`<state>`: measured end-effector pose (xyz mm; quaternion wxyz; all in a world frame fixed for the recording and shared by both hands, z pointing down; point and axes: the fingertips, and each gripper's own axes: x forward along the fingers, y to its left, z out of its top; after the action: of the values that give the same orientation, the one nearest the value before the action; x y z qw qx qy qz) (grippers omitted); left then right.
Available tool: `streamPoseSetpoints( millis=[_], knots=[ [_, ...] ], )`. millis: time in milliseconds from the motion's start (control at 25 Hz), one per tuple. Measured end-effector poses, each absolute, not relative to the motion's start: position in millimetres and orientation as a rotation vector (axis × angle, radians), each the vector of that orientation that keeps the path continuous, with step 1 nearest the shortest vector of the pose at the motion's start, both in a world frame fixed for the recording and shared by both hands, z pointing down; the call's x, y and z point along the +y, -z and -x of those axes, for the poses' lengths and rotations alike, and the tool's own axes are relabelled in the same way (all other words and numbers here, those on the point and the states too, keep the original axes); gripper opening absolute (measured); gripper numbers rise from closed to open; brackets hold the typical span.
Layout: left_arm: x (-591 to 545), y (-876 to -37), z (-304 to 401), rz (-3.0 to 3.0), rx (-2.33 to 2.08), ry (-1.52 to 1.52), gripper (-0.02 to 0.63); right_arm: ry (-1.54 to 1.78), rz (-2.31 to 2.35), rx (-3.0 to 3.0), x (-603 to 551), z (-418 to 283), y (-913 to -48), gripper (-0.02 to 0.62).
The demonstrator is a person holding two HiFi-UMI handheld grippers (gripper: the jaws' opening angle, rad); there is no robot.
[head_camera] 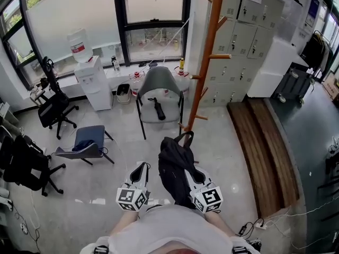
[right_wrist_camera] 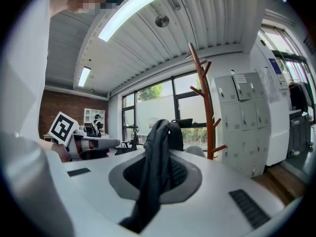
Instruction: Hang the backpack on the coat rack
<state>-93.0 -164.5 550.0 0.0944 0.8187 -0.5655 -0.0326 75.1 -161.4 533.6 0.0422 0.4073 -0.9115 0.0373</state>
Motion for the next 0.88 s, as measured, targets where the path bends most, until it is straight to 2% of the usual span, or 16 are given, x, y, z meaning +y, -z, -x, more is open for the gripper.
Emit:
streamPoseSetpoints(
  millis=[320,880],
  knots=[
    [-212.2,-547.4,72.5,-2.423,-1.686,0.073,0.011,-0.068,-1.196,-2.792,-212.9,-93.0,-531.2,0.037],
    [-257.3,-544.1,91.7,-2.515,-1.537,0.046,0.011,-0.05,-1.348,-2.76,-244.3,-82.4,-508.8,0.037]
  ],
)
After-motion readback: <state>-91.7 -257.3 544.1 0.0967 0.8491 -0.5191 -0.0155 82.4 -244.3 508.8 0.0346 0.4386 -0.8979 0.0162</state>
